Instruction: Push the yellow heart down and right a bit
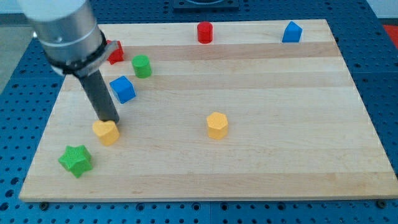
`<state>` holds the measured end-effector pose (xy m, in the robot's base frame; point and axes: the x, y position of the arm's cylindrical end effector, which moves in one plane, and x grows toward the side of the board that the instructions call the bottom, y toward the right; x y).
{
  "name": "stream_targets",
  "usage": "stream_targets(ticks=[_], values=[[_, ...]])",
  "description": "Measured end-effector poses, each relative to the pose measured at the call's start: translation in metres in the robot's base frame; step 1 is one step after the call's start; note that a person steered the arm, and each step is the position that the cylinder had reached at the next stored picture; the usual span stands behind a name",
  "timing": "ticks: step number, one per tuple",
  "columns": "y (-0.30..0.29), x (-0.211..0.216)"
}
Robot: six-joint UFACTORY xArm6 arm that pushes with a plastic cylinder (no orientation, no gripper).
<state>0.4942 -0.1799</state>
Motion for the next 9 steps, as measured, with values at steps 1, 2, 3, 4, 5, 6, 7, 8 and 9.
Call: stream_targets(ticks=[1, 2, 3, 4, 5, 6, 7, 8, 9], values=[[-0.001, -0.011], [-0.019, -0.021], [-0.031, -0.001], [-0.028, 0.018], [-0.024, 0.027], [-0.022, 0.033], [-0.022, 0.041], [-0.017, 0.043], [0.020, 0.043]])
